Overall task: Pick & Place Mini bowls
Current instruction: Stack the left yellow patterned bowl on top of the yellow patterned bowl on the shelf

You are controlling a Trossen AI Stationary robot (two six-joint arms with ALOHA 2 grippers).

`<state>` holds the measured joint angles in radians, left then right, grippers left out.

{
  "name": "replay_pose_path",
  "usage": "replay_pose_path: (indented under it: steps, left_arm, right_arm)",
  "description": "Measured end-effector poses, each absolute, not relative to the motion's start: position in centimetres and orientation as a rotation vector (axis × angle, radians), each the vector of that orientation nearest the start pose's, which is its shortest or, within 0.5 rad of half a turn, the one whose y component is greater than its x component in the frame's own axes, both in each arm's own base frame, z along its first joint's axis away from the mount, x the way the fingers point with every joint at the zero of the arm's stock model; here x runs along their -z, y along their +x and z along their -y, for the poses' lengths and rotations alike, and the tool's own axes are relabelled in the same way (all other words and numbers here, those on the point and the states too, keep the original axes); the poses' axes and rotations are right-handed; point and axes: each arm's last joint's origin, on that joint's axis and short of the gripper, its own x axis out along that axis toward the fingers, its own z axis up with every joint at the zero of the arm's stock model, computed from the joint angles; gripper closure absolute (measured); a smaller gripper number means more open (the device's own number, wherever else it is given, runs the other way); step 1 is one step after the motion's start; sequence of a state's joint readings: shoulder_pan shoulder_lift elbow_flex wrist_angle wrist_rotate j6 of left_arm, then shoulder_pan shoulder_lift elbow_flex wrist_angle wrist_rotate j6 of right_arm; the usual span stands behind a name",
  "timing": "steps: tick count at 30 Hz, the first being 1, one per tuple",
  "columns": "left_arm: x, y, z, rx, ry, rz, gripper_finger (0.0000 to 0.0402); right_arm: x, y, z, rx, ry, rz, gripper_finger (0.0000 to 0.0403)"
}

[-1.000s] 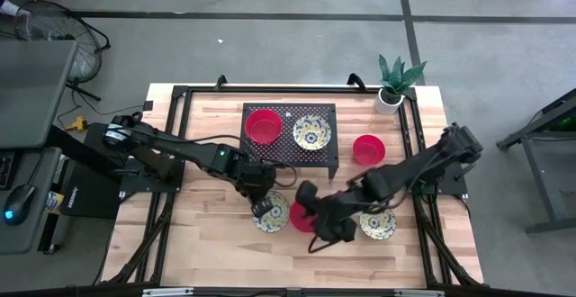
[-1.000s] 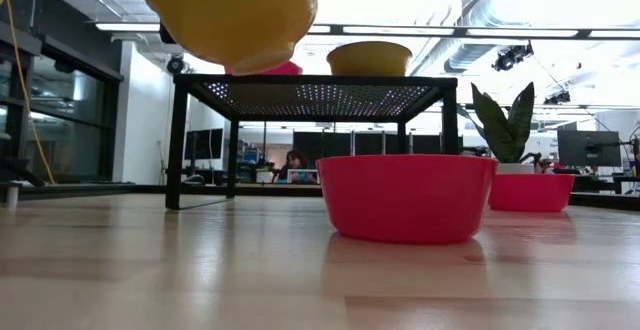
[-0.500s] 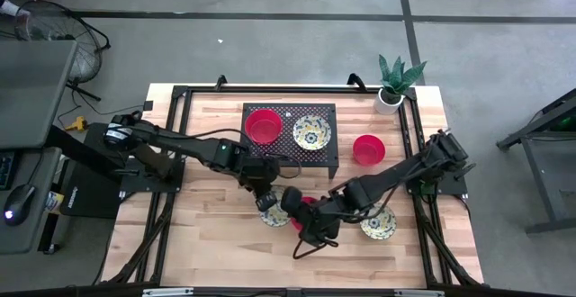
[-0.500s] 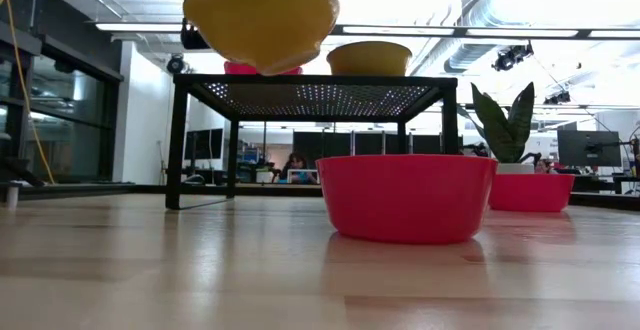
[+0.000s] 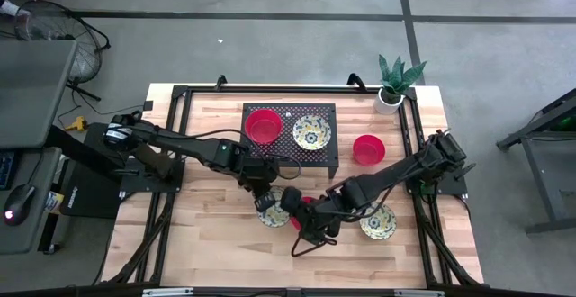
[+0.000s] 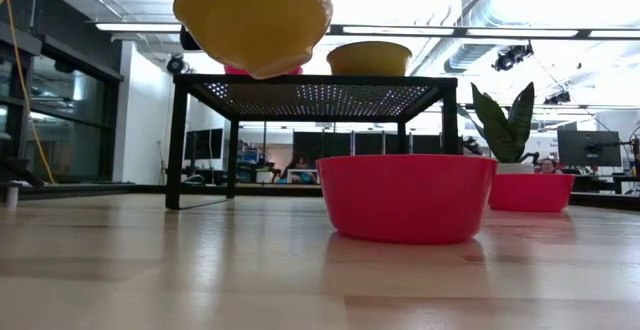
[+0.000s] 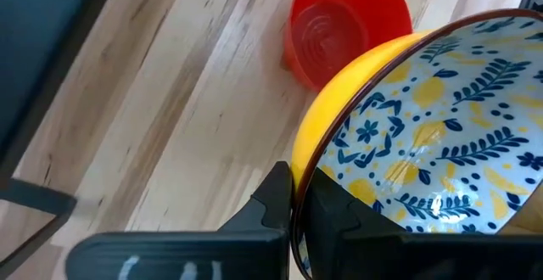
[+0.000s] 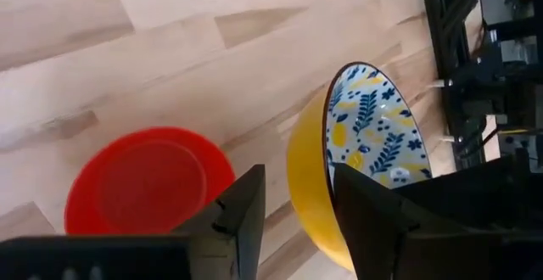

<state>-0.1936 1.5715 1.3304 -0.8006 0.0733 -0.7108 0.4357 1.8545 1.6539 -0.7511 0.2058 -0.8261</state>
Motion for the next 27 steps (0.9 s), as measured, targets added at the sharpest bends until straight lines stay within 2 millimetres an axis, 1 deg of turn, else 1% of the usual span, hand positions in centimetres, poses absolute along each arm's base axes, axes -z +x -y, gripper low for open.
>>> replay_pose_path:
  steps: [3,7,17,21,26,27]
  left_arm:
    - [-28.41,31.58,6.06,-0.137,-0.589,-1.075,0.0397]
    - [-28.54,32.03,5.77,-0.083,-0.588,-1.047,0.0397]
    - [-28.59,31.99,5.9,-0.032,-0.573,-1.061,0.0397]
    - [-28.63,32.04,5.92,-0.021,-0.566,-1.056,0.0397]
    - [-28.66,32.07,5.92,-0.021,-0.566,-1.052,0.0397]
    - [-28.69,32.09,5.92,-0.02,-0.566,-1.049,0.0397]
  right_arm:
    - [-28.84,36.75,-16.18,-0.59,-1.055,-0.784,0.0278]
    - [-28.74,36.6,-15.84,-0.643,-1.083,-0.799,0.0284]
    - [-28.73,36.63,-15.79,-0.69,-1.144,-0.776,0.0306]
    - [-28.75,36.65,-15.79,-0.688,-1.155,-0.773,0.033]
    - [-28.74,36.65,-15.73,-0.678,-1.174,-0.778,0.0387]
    - [-28.71,36.64,-15.73,-0.679,-1.172,-0.78,0.0392]
